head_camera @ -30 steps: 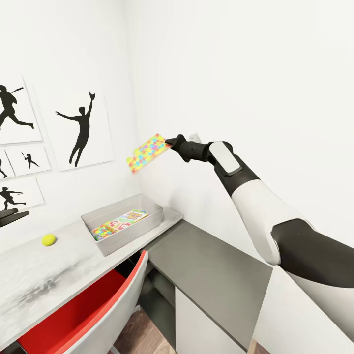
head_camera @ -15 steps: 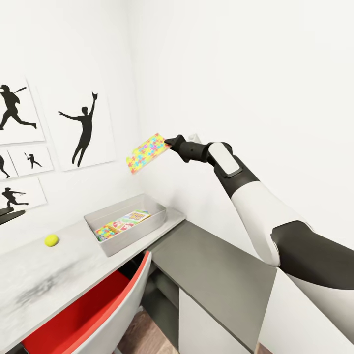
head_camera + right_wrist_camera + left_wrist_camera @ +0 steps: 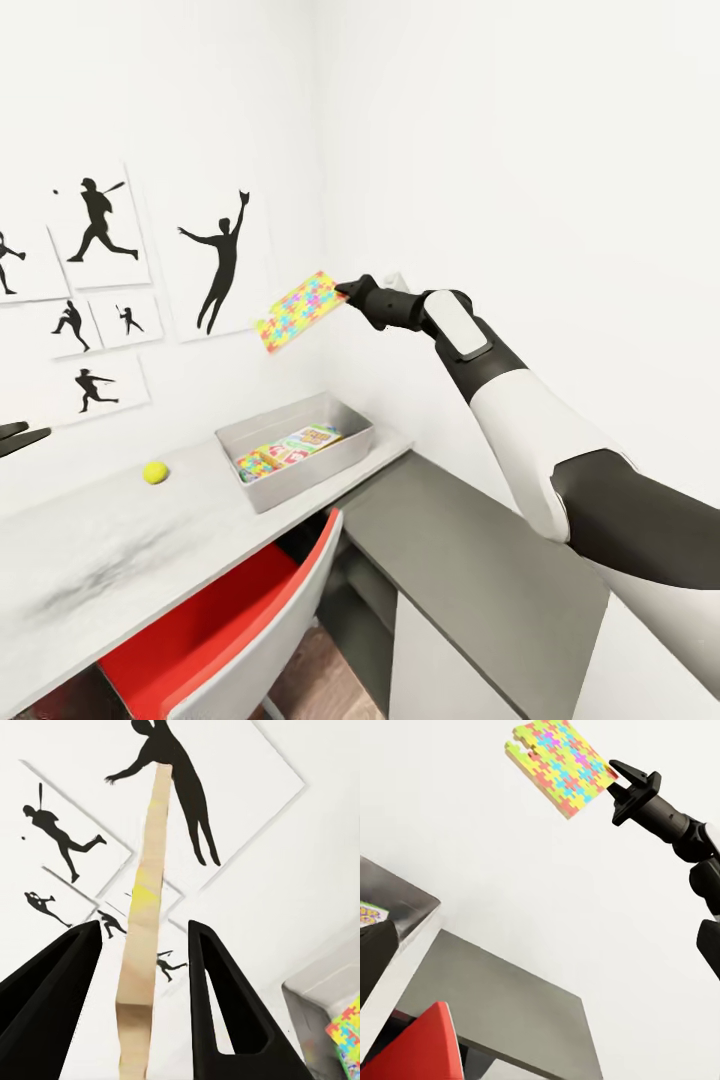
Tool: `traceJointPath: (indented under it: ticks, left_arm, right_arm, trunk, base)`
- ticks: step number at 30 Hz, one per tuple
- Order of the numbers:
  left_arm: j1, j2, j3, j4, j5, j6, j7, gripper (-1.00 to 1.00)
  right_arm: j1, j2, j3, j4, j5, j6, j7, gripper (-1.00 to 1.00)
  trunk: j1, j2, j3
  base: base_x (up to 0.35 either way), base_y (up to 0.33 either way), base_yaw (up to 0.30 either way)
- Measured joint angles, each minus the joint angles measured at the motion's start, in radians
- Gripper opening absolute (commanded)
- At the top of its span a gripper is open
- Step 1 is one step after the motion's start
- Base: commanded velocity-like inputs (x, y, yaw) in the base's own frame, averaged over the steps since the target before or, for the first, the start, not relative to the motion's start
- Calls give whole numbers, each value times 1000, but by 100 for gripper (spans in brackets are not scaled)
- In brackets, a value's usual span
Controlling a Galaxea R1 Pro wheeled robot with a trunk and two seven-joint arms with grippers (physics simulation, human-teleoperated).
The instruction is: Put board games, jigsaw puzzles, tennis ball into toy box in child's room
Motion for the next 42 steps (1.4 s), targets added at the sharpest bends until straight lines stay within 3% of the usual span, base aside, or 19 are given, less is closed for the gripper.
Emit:
traceJointPath:
  ticks: [13,42]
  left_arm:
    - [0,0,0,5,-1,0,0,100]
    - [0,-1,22,23,-2,0,0,100]
  right_arm:
    - [9,0,0,0,1,-24,0,-100]
    - [10,0,0,7,0,-21,1,-100]
  trunk:
    - [0,0,-3]
    - [0,0,-50]
  base:
    - [76,107,58]
    - [60,45,0]
